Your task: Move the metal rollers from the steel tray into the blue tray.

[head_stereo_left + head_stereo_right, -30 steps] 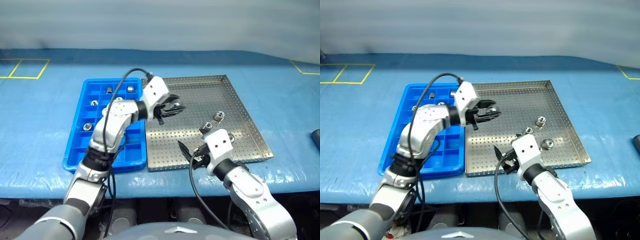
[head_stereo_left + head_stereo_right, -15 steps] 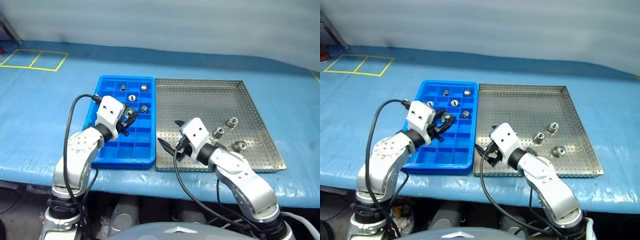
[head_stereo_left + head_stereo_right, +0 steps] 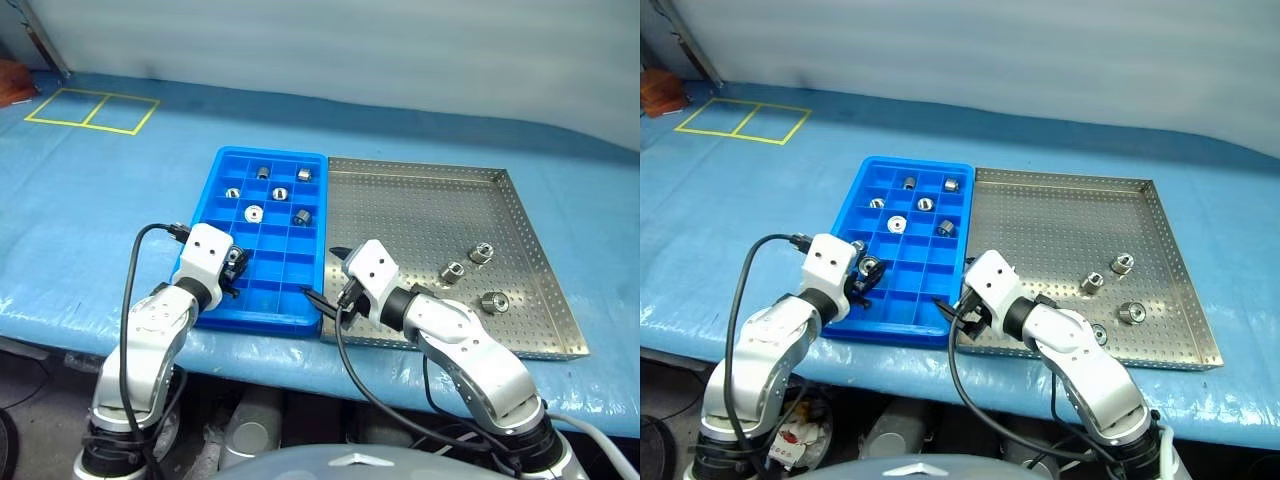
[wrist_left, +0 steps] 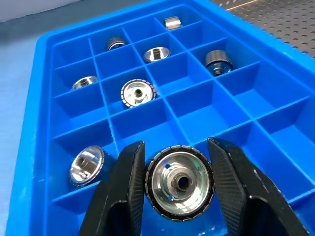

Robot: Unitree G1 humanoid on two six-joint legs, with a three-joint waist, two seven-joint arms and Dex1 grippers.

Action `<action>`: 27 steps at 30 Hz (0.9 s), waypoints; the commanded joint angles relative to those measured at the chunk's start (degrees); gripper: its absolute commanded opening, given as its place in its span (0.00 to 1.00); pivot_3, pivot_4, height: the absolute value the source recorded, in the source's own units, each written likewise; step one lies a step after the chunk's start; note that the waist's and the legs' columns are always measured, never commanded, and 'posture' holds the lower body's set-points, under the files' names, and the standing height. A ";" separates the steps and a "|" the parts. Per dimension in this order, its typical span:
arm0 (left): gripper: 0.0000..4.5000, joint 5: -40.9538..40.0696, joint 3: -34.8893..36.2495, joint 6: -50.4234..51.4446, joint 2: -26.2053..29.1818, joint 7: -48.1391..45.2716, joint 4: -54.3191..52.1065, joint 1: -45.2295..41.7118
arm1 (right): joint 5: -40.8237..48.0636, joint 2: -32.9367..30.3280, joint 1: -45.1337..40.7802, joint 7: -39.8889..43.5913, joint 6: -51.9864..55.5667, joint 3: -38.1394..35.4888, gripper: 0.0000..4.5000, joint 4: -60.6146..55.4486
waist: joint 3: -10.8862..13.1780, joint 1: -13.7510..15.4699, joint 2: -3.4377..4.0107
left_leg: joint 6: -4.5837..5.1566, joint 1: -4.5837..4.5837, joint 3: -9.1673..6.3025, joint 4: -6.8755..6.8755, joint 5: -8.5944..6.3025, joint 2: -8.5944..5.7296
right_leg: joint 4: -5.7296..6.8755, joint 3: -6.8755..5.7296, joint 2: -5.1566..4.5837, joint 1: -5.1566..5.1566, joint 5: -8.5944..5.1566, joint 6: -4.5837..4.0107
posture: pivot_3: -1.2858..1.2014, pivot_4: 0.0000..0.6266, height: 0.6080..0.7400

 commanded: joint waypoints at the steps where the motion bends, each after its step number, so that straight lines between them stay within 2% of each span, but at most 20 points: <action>1: 0.38 -0.81 -0.17 1.06 -0.16 0.06 0.48 0.02 | 0.20 0.50 -0.10 -0.39 -1.08 -0.34 1.00 -1.37 | 0.00 0.01 0.00 | 0.00 0.00 0.00 -0.01 0.00 0.00 | 0.00 -0.01 0.00 0.00 0.00 0.00 | 0.66 0.24 1.00; 2: 0.38 -1.23 -0.26 1.23 -0.26 -0.27 0.80 -0.01 | 0.15 0.58 0.00 -0.55 -1.02 -0.37 1.00 -1.46 | 0.00 0.02 0.00 | 0.00 0.00 0.00 -0.01 0.00 0.00 | 0.00 -0.01 0.00 -0.01 0.00 0.00 | 0.66 0.24 1.00; 3: 0.54 -1.43 -0.37 1.24 -0.42 -0.27 1.11 -0.11 | 0.13 0.63 0.16 -0.71 -0.99 -0.44 1.00 -1.60 | 0.00 0.00 0.00 | 0.00 0.00 0.00 -0.01 0.00 0.00 | 0.00 -0.01 0.00 -0.01 0.00 -0.01 | 0.66 0.24 1.00; 5: 0.66 -1.65 -0.50 1.14 -0.45 -0.33 1.61 -0.41 | 0.04 0.71 0.36 -0.99 -0.86 -0.52 1.00 -1.81 | 0.00 -0.05 0.00 | 0.00 0.00 0.00 -0.02 0.00 0.01 | -0.01 -0.02 -0.01 -0.02 -0.01 -0.02 | 0.65 0.24 1.00; 9: 0.98 -2.04 -0.51 0.07 -0.09 -0.48 2.40 -2.51 | -0.04 0.66 1.52 -2.07 -0.50 -1.15 1.00 -2.80 | 0.00 -0.22 0.00 | -0.01 -0.01 0.01 -0.05 0.00 0.06 | -0.02 -0.03 -0.04 -0.03 -0.02 -0.03 | 0.64 0.24 1.00; 15: 0.99 -6.79 -0.85 -2.67 0.04 -5.54 3.77 -10.52 | 0.00 0.27 5.73 -4.93 0.67 -5.13 1.00 -6.22 | 0.00 -0.52 0.00 | -0.01 -0.09 -0.01 0.00 0.00 0.08 | -0.03 -0.09 -0.09 -0.03 -0.02 -0.03 | 0.60 0.24 1.00; 20: 0.99 -8.80 -5.69 -5.91 -0.01 -11.28 9.72 -19.37 | -1.40 -0.04 13.94 -9.30 2.50 -12.18 1.00 -11.42 | 0.00 -1.77 0.00 | 0.00 -0.11 0.03 -0.05 -0.01 -0.05 | -0.08 -0.08 -0.13 -0.03 -0.03 -0.03 | 0.57 0.24 1.00; 25: 0.99 -10.02 -11.66 -7.79 -2.42 -16.48 17.25 -25.96 | -2.10 0.51 20.97 -12.29 3.25 -16.55 1.00 -16.29 | -0.01 -5.02 0.01 | 0.02 -0.09 0.07 -0.02 -0.01 -0.13 | -0.06 -0.06 -0.05 -0.01 -0.03 -0.02 | 0.52 0.24 1.00; 27: 0.99 -9.66 -13.78 -8.87 -5.08 -16.96 21.75 -29.43 | -2.57 1.33 23.55 -13.84 3.52 -17.90 1.00 -17.99 | -0.01 -6.19 0.03 | 0.01 -0.04 0.09 0.01 -0.01 -0.12 | -0.03 -0.01 0.00 0.00 -0.03 -0.03 | 0.51 0.24 1.00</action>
